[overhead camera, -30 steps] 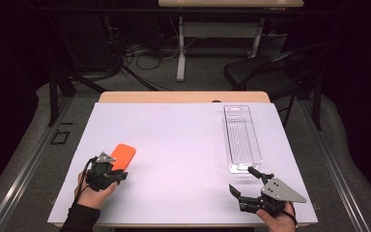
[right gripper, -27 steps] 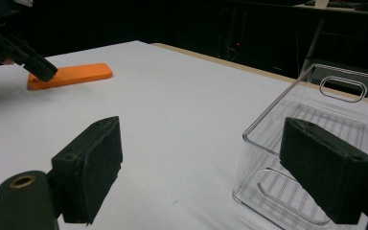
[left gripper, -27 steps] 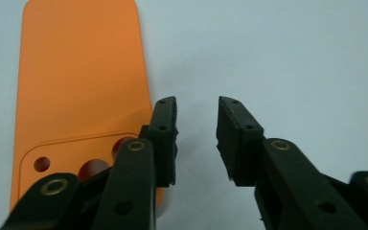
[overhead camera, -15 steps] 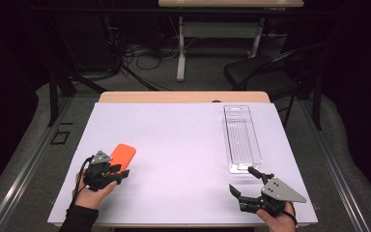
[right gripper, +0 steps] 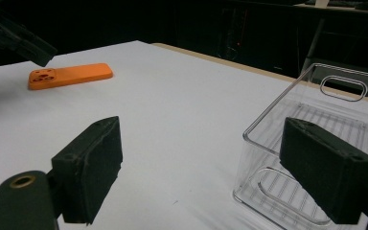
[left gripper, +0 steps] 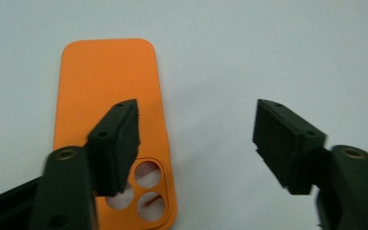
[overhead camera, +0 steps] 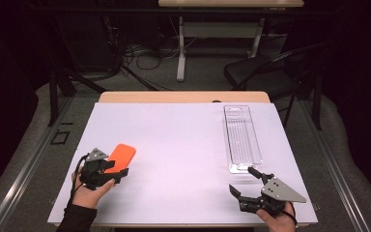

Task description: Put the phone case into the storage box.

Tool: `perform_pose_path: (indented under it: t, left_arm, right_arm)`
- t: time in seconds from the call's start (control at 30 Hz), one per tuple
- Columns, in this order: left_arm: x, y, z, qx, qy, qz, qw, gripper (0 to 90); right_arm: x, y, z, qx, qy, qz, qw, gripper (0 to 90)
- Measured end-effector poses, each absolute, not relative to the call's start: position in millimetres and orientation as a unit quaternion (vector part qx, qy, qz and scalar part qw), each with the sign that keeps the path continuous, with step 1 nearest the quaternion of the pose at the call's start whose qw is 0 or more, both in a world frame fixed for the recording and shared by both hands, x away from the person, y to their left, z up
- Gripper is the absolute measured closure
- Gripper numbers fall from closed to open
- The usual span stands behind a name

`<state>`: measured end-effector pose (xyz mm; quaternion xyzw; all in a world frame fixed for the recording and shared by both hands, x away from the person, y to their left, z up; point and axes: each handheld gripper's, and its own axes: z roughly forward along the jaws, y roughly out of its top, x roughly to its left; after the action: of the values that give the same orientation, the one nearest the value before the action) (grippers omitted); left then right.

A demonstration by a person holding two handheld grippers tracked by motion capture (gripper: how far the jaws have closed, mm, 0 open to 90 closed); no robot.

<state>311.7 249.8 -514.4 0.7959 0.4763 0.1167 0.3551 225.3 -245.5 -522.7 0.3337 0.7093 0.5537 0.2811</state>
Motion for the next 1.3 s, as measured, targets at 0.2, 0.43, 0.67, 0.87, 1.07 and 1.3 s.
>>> perform_pose_path:
  t: [0.2, 0.43, 0.67, 0.87, 1.07, 1.3]
  left_arm:
    - [313.5, 252.0, -513.1, 0.793, 0.481, 0.113, 0.356, 14.9]
    - [314.7, 256.7, -511.3, 0.78, 0.49, 0.088, 0.379, 7.2]
    - [315.4, 261.0, -506.6, 0.779, 0.485, 0.084, 0.388, 4.0]
    - [318.1, 260.6, -502.1, 0.788, 0.477, 0.085, 0.379, 0.4]
    - [325.2, 259.3, -491.5, 0.798, 0.48, 0.09, 0.355, 0.4]
    - [338.5, 255.4, -483.3, 0.816, 0.477, 0.082, 0.316, 0.4]
  right_arm:
    - [225.3, -245.2, -522.9, 0.335, 0.709, 0.553, 0.28, 14.2]
    - [225.4, -245.0, -523.1, 0.335, 0.71, 0.553, 0.28, 14.3]
    - [225.6, -244.2, -523.6, 0.337, 0.709, 0.554, 0.278, 14.3]
    - [225.7, -244.2, -523.4, 0.338, 0.709, 0.553, 0.277, 14.2]
    - [226.2, -244.9, -523.2, 0.336, 0.709, 0.553, 0.28, 14.3]
    - [226.4, -245.1, -523.2, 0.337, 0.709, 0.554, 0.279, 14.2]
